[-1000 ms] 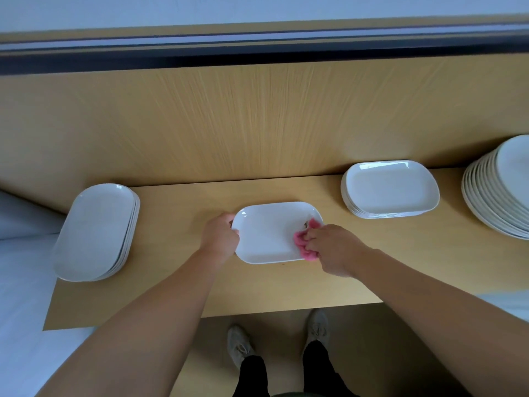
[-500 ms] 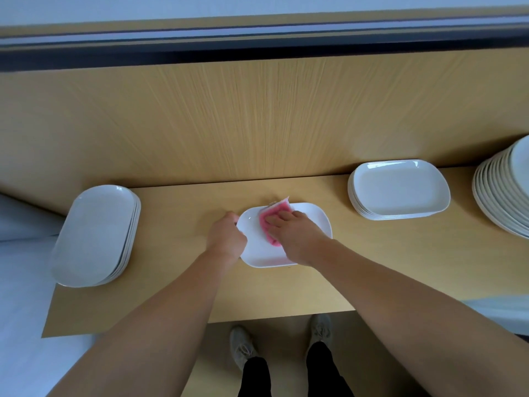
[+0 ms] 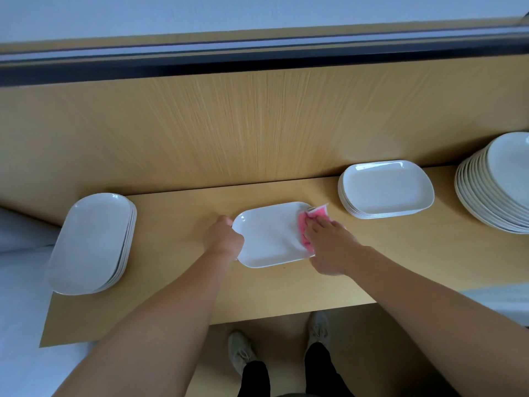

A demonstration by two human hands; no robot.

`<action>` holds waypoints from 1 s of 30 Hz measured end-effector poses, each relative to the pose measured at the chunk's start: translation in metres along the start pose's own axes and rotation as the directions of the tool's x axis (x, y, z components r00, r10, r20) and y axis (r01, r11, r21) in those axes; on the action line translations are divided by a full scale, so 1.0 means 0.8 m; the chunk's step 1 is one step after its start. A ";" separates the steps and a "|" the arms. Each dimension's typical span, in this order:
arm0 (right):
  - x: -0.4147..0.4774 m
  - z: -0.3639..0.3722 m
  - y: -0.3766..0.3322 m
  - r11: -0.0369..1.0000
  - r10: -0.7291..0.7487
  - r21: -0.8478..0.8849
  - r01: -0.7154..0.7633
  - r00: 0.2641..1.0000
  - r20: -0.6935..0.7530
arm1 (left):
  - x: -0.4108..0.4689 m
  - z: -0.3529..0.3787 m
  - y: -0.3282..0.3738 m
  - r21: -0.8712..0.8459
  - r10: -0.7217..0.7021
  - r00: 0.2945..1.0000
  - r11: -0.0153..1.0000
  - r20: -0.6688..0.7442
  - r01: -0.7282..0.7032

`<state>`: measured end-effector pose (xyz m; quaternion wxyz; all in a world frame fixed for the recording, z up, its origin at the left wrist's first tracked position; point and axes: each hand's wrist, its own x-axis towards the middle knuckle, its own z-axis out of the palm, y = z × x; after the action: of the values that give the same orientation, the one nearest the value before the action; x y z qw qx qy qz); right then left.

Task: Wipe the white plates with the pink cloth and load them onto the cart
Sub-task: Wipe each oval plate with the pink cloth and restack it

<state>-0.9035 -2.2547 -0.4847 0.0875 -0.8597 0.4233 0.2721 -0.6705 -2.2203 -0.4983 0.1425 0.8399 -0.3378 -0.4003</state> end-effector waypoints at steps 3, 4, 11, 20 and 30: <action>-0.007 0.010 -0.002 1.000 -0.020 -0.012 0.020 0.999 -0.038 | -0.001 0.000 0.001 0.030 0.004 1.000 1.000 -0.007 -0.003; -0.008 0.013 -0.002 0.999 -0.030 -0.037 0.028 0.998 -0.060 | -0.001 0.000 0.001 0.036 0.006 1.000 0.999 -0.009 -0.006; -0.018 0.018 -0.016 0.997 0.012 -0.068 -0.021 0.992 -0.125 | 0.004 0.005 -0.002 0.065 0.012 1.000 0.998 -0.022 -0.010; -0.029 0.002 -0.013 0.994 -0.018 0.102 0.032 0.991 -0.136 | 0.004 0.008 -0.009 0.120 0.079 0.996 0.990 -0.049 -0.073; -0.058 0.001 0.014 0.911 0.000 0.364 0.195 0.881 -0.472 | -0.023 0.000 -0.018 0.328 0.285 0.957 0.910 -0.057 -0.252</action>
<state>-0.9355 -2.2302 -0.4596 0.1724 -0.8835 0.4339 -0.0379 -0.6720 -2.1969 -0.4950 0.0768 0.8168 -0.5023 -0.2732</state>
